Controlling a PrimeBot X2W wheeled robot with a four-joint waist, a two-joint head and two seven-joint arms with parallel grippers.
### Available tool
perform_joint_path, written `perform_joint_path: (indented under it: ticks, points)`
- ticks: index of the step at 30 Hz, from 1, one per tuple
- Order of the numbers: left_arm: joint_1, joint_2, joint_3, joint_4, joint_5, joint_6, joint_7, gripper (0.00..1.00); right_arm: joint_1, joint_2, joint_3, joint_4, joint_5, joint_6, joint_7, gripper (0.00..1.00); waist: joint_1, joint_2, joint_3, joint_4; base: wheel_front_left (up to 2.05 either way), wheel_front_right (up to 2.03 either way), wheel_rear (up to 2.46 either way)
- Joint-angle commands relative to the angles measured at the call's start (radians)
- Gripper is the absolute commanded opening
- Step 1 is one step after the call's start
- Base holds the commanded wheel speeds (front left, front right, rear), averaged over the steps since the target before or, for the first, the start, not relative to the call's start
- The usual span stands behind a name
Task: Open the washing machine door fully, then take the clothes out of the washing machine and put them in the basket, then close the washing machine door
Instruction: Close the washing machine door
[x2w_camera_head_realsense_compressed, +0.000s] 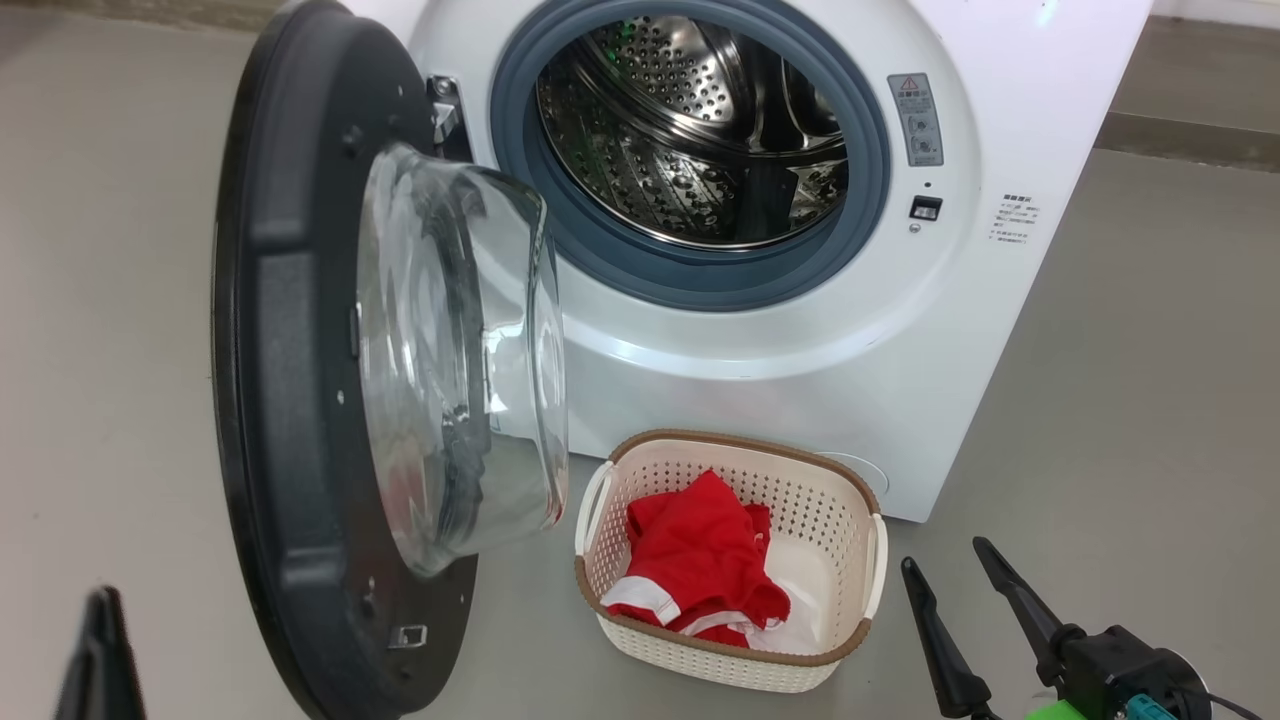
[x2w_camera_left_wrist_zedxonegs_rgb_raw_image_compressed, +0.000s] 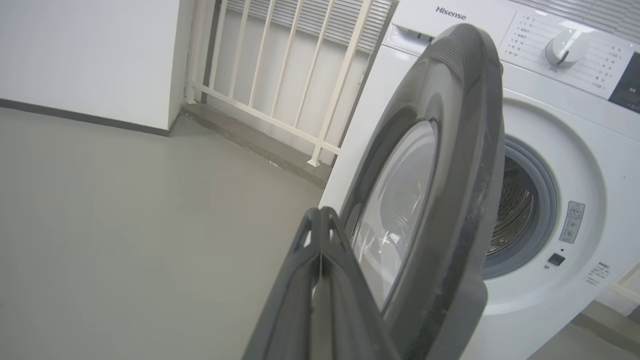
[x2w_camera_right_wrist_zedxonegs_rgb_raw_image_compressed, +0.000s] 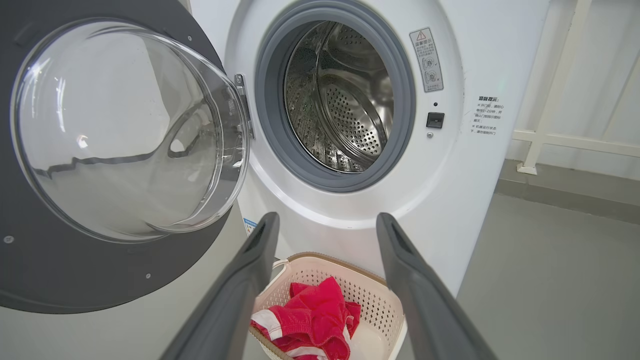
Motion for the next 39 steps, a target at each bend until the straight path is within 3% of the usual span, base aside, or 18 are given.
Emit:
perform_joint_path:
  ticks: [1, 5, 12, 18, 23, 39]
  points:
    - [-0.062, -0.009, 0.061, -0.052, -0.068, -0.023, -0.017, 0.0, -0.027, -0.01, 0.018, -0.024, 0.011, 0.005, -0.009, 1.0, 0.0, 0.0, 0.0, 0.002, 0.0, 0.0, 0.0]
    - [-0.104, -0.04, 0.13, -0.108, -0.269, -0.074, -0.013, 0.0, -0.026, -0.01, 0.014, -0.028, 0.01, 0.005, -0.009, 1.0, 0.0, 0.0, -0.001, 0.008, 0.0, 0.0, 0.0]
    - [-0.179, -0.073, 0.274, -0.137, -0.721, -0.144, 0.048, 0.0, -0.031, -0.01, 0.016, -0.032, 0.015, 0.005, -0.009, 1.0, 0.0, 0.0, 0.001, 0.005, 0.0, 0.0, 0.0]
    - [-0.219, -0.028, 0.352, -0.051, -0.947, -0.132, 0.157, 0.0, -0.036, -0.01, 0.015, -0.032, 0.016, 0.005, -0.009, 1.0, 0.0, 0.0, 0.007, -0.002, 0.0, 0.0, 0.0]
    - [-0.216, 0.003, 0.325, 0.025, -1.005, -0.119, 0.25, 0.0, -0.04, -0.01, 0.016, -0.031, 0.017, 0.005, -0.009, 1.0, 0.0, 0.0, 0.011, -0.01, 0.0, 0.0, 0.0]
    - [-0.134, -0.008, 0.164, 0.085, -1.036, -0.137, 0.436, 0.0, -0.039, -0.01, 0.023, -0.03, 0.015, 0.005, -0.009, 1.0, 0.0, 0.0, 0.015, -0.022, 0.0, 0.0, 0.0]
